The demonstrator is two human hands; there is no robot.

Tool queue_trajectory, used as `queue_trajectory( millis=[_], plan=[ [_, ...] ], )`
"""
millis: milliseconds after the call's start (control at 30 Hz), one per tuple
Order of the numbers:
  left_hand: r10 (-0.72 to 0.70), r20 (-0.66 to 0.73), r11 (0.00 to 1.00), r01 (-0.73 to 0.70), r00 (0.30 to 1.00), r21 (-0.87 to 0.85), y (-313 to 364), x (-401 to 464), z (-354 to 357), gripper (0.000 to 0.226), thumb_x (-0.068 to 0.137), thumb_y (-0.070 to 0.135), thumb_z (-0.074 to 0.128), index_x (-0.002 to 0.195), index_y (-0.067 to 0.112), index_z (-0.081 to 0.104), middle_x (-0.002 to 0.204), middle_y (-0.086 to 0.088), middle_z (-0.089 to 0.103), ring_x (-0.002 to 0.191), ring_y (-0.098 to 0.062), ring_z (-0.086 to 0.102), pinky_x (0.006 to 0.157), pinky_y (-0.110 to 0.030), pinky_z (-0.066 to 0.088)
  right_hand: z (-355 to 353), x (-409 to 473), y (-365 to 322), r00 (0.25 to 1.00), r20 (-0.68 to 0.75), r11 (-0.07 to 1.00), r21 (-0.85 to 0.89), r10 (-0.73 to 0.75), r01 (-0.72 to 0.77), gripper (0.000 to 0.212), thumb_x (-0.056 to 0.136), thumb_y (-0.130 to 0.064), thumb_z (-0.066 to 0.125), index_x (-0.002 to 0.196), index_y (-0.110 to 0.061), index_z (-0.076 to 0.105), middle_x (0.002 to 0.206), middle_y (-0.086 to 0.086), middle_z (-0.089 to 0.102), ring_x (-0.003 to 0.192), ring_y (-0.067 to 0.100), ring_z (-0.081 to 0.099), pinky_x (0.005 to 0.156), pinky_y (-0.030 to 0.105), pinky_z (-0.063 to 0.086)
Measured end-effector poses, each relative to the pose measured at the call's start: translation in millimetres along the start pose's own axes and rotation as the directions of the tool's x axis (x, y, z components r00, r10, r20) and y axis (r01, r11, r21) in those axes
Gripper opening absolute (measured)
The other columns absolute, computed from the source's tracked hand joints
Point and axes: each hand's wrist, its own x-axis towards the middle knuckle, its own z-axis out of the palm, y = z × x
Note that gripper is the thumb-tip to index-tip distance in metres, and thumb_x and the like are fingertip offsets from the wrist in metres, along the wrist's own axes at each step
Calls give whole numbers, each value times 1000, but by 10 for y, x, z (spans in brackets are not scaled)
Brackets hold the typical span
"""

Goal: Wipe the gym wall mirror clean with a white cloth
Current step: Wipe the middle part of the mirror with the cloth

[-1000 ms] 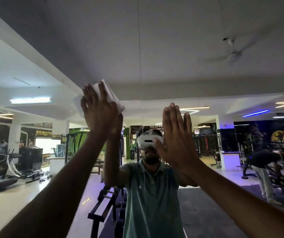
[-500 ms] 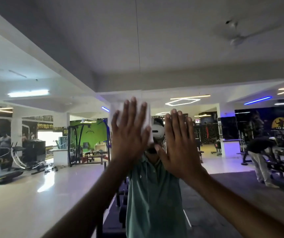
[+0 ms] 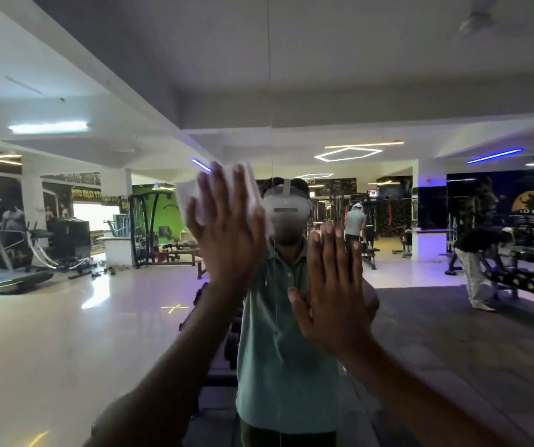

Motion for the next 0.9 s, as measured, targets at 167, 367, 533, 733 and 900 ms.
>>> queue_trajectory(
  millis=[167,367,533,733,900],
  plan=[
    [434,94,901,-434,896,-22,-497,-548,-20,60,110,47,31,166,25,29,174,-9,21,162,-27,18,124,-55,25,61,-371,-50,1000,5,1000,9,-12,12,90,98,-47,57,163,4,23,174,25,10,163,40,7,127,65,17],
    [-221,24,975,221,975,-4,-351,-925,-40,66,108,46,27,169,22,16,176,-14,9,163,-32,8,125,-56,19,84,-697,-253,1000,14,1000,-1,17,-17,91,98,-51,52,163,6,23,173,27,11,162,42,5,130,61,7],
    [431,182,901,-432,884,-34,-613,-1038,-11,62,111,51,29,168,27,22,175,-10,16,163,-28,11,126,-52,19,153,-895,-331,999,46,1000,-19,13,-12,89,100,-52,45,162,7,22,172,30,13,162,44,6,130,60,0],
    [-279,104,960,280,955,7,-477,-1331,-20,67,109,46,27,169,19,14,175,-17,8,163,-34,4,128,-55,12,220,-1153,-388,997,78,1000,12,11,-12,89,100,-51,44,164,6,18,172,30,12,162,44,6,130,61,2],
    [390,254,921,-379,885,-95,-641,-1740,46,64,109,51,41,166,25,28,175,-12,13,163,-31,10,127,-55,19,263,-1441,-436,990,141,997,71,21,-31,88,101,-49,42,164,6,16,172,31,10,162,45,6,128,67,12]
  ],
)
